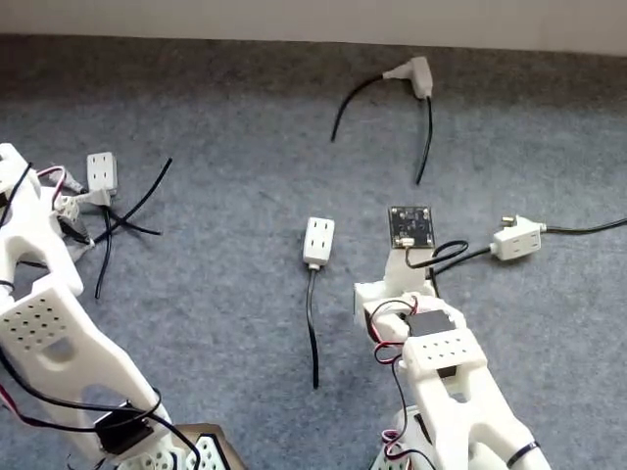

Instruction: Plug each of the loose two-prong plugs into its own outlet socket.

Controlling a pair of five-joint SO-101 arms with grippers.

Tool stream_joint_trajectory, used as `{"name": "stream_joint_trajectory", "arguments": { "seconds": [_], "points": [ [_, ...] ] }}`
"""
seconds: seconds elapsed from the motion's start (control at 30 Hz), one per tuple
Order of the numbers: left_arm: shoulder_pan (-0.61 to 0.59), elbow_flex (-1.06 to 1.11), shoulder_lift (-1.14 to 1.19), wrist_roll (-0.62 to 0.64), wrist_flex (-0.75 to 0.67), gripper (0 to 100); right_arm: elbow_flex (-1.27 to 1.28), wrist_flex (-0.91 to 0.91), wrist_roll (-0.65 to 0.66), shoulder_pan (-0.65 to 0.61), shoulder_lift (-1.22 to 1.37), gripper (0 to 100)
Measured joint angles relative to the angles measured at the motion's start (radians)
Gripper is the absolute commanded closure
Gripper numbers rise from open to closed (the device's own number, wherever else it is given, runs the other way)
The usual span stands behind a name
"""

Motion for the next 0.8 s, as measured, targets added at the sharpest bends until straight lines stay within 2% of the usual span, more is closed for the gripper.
{"name": "stream_joint_trajectory", "arguments": {
  "seconds": [0.2,0.4,0.63,0.8],
  "points": [
    [-0.115,0.000,0.023,-0.180,-0.081,83,0.000,0.000,0.000,0.000,0.000,73.9],
    [-0.135,-0.031,0.025,-0.338,-0.086,83,0.000,0.000,0.000,0.000,0.000,73.9],
    [-0.141,-0.157,0.031,-0.356,0.084,83,0.000,0.000,0.000,0.000,-0.003,73.9],
    [-0.078,-0.178,0.038,-0.365,0.163,83,0.000,0.000,0.000,0.000,-0.003,73.9]
  ]
}}
